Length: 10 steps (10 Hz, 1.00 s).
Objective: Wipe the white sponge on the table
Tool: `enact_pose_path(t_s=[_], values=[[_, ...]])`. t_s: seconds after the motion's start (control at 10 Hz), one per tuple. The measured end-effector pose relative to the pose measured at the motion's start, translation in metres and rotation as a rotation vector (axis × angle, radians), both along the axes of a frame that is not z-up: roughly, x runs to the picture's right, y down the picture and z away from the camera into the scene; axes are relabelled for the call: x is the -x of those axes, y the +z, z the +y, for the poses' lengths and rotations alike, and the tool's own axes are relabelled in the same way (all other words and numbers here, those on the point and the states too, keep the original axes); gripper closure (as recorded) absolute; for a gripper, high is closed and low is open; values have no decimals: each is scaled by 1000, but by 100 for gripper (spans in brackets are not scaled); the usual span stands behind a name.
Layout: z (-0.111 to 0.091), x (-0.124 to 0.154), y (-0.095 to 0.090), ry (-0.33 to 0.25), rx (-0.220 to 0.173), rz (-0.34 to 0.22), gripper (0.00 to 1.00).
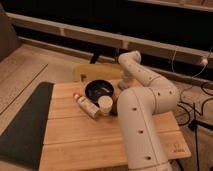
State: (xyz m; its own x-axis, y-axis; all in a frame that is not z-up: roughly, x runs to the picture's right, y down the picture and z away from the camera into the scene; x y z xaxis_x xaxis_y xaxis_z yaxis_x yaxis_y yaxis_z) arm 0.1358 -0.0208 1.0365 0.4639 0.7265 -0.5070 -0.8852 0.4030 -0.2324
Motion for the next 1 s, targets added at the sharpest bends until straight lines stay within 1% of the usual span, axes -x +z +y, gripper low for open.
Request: enact_pose_path(t_s=[0.1, 0.2, 0.3, 0.4, 0.5, 0.6, 0.8, 1.0], values=[[1, 13, 2, -9, 4, -26, 100], [1, 31, 2, -11, 8, -65, 100], [6, 43, -3, -10, 25, -95, 100], [15, 50, -11, -7, 51, -115, 100], [23, 49, -21, -4, 76, -124, 100], [27, 42, -29, 2, 91, -117, 100], [34, 12, -45, 6, 112, -68, 100], [39, -12, -52, 13, 124, -19, 100]])
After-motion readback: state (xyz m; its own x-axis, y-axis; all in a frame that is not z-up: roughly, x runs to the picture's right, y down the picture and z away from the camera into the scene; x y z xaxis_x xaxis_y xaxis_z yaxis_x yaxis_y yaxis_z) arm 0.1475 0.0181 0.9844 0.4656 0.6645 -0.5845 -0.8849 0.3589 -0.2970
